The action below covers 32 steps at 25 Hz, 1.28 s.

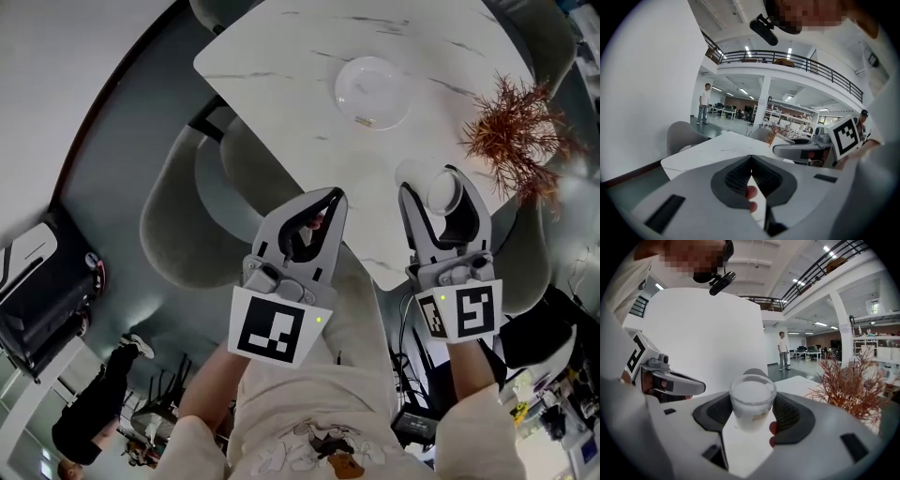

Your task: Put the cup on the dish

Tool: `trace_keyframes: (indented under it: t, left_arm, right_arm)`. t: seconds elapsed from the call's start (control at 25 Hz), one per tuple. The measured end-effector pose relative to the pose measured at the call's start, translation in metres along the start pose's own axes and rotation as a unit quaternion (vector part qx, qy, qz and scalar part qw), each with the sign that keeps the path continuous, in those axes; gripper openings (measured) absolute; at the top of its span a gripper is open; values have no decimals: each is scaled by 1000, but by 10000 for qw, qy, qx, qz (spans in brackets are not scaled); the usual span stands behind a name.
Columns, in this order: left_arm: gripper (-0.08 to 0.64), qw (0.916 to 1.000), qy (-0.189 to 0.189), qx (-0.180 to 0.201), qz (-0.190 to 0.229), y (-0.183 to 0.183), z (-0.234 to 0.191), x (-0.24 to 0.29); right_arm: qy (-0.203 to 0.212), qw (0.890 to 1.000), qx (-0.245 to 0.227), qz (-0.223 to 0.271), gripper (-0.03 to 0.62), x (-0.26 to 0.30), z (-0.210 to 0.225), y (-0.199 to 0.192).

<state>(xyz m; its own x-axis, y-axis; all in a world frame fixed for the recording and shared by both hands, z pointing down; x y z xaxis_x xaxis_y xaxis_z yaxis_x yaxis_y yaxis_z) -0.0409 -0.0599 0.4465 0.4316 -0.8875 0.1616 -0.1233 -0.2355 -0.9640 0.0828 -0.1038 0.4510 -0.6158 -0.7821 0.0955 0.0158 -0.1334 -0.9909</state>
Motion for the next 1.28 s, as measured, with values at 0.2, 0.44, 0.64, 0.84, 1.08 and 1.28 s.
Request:
trace_keyframes:
  t: [0.2, 0.44, 0.64, 0.84, 1.08, 1.28]
  left_arm:
    - [3, 9991, -284, 187, -248, -23, -6, 13]
    - [3, 9989, -296, 75, -342, -50, -19, 31]
    - [3, 9990, -330, 147, -264, -62, -31, 46]
    - [3, 9990, -312, 103, -295, -73, -36, 56]
    - [3, 9993, -249, 137, -251, -82, -40, 66]
    - [3, 9987, -279, 270, -317, -95, -45, 68]
  right_arm:
    - [-37, 9999, 11, -94, 268, 16, 6, -18]
    - [-50, 9998, 7, -205, 268, 31, 9, -41]
    - [-126, 9996, -61, -231, 268, 43, 18, -56]
    - [-155, 9993, -122, -332, 268, 53, 25, -74]
    - [-34, 9989, -345, -322, 268, 70, 25, -85]
    - [-47, 9991, -255, -331, 268, 87, 23, -97]
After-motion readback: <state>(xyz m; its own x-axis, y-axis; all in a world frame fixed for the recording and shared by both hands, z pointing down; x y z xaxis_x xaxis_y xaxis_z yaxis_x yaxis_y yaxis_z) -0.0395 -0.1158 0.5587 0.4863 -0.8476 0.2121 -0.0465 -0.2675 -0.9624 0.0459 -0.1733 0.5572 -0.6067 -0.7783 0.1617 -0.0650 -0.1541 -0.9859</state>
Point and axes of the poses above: the fingertips, and each gripper's own axes: x forward along the fingers, z to its right, y out of its top, the point moved 2 cm from there along -x, backward along the fingers, and after that the axes turned 14 degrees about z, right-handed, at the moved point
